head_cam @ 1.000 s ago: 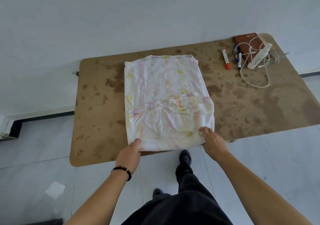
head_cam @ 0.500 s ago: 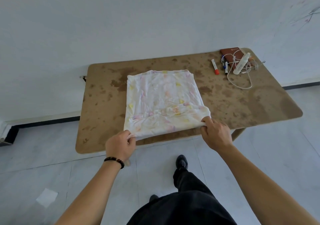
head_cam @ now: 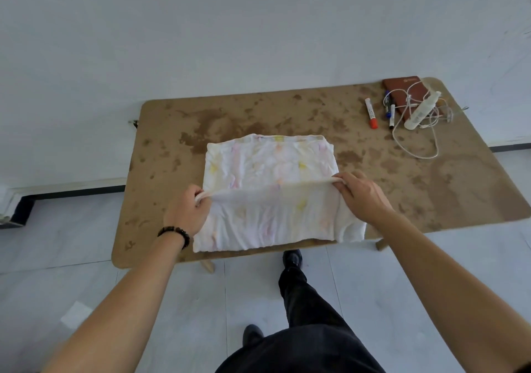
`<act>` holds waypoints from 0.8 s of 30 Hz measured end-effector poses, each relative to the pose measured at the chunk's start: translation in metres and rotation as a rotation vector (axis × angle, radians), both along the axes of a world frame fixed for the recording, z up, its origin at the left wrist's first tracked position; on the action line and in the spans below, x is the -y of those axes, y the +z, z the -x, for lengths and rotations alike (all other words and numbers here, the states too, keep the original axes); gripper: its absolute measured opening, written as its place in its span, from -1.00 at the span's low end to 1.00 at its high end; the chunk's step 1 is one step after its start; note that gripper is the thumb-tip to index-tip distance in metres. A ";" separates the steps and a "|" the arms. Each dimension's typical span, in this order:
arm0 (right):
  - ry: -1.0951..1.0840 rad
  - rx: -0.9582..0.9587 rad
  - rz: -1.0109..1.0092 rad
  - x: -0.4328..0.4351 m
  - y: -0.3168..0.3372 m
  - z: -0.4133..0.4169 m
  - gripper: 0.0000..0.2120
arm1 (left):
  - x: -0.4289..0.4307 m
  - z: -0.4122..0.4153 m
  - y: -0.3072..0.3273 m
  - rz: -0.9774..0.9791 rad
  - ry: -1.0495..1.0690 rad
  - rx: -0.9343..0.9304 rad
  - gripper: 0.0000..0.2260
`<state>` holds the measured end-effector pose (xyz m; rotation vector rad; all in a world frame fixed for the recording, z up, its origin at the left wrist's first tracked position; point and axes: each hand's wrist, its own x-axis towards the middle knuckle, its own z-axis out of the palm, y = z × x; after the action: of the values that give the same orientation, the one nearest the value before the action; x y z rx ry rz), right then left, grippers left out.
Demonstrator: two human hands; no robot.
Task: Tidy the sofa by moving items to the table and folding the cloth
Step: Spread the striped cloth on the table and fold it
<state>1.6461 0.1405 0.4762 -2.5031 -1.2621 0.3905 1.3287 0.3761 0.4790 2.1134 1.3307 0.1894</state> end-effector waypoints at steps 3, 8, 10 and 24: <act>0.008 -0.031 0.030 -0.048 -0.010 -0.042 -0.64 | -0.050 -0.044 -0.003 0.061 0.001 -0.001 -0.91; 0.036 -0.046 0.068 -0.133 -0.024 -0.111 -0.67 | -0.134 -0.113 -0.020 0.077 0.059 -0.128 -0.86; 0.038 -0.051 0.078 -0.161 -0.034 -0.135 -0.66 | -0.157 -0.133 -0.031 0.091 0.103 -0.144 -0.85; 0.102 0.091 0.272 -0.128 -0.117 -0.069 -0.29 | -0.065 -0.153 -0.120 -0.069 -0.220 -0.616 -0.32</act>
<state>1.7154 0.2689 0.3596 -2.7143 -1.4637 0.5082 1.4817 0.4409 0.3593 2.4642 1.4084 -0.5573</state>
